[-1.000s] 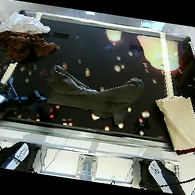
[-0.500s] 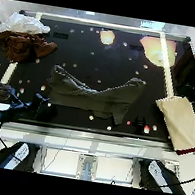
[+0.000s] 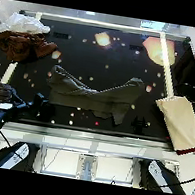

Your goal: Fold the shirts.

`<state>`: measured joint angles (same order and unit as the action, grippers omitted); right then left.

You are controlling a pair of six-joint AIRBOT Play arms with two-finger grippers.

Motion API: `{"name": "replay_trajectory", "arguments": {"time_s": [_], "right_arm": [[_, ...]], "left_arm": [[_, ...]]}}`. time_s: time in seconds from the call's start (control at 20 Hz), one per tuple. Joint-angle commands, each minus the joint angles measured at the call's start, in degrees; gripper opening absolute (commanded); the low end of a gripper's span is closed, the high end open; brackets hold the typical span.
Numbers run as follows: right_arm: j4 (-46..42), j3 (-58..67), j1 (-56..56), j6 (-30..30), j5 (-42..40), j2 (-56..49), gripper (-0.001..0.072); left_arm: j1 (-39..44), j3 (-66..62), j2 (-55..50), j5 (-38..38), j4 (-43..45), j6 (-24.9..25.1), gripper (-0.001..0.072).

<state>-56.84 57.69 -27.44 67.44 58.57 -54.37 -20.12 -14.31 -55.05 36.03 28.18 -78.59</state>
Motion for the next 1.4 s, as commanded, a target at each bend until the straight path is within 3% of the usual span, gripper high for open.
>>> {"name": "replay_trajectory", "arguments": {"time_s": [0.0, 0.2, 0.3, 0.45, 0.65, 0.85, 1.1, 1.35], "right_arm": [[2.4, 0.0, 0.0, 0.0, 0.1, 0.0, 0.0443], [2.5, 0.0, 0.0, 0.0, 1.0, 0.0, 0.0443], [2.5, 0.0, 0.0, 0.0, 1.2, 0.0, 0.0443], [3.6, 0.0, 0.0, 0.6, 3.8, 0.0, 0.0442], [8.0, -8.4, 2.3, 1.5, 11.0, -0.1, 0.0443], [13.4, -18.6, 11.0, 1.6, 3.0, -4.6, 0.0443], [14.4, -19.5, 26.9, 1.7, -8.1, -17.4, 0.0443], [16.6, -19.5, 29.2, 1.9, -16.4, -22.6, 0.0443]], "left_arm": [[5.9, 0.0, -0.9, -6.1, -3.0, 0.6, 0.0317], [10.1, 0.0, -5.5, -10.5, -7.1, 0.6, 0.0315], [10.3, 0.0, -6.1, -12.3, -8.3, 1.0, 0.0078], [10.2, -0.4, -6.2, -13.2, -10.9, 2.0, 0.0011], [10.2, -5.6, -6.2, -9.6, -11.9, 5.3, 0.0012], [10.2, -11.5, -6.2, -7.3, -11.7, 7.1, 0.0011], [10.2, -13.6, -6.2, -4.4, -11.6, 8.6, 0.0011], [10.2, -13.6, -6.2, -3.4, -11.4, 9.9, 0.0011]]}}
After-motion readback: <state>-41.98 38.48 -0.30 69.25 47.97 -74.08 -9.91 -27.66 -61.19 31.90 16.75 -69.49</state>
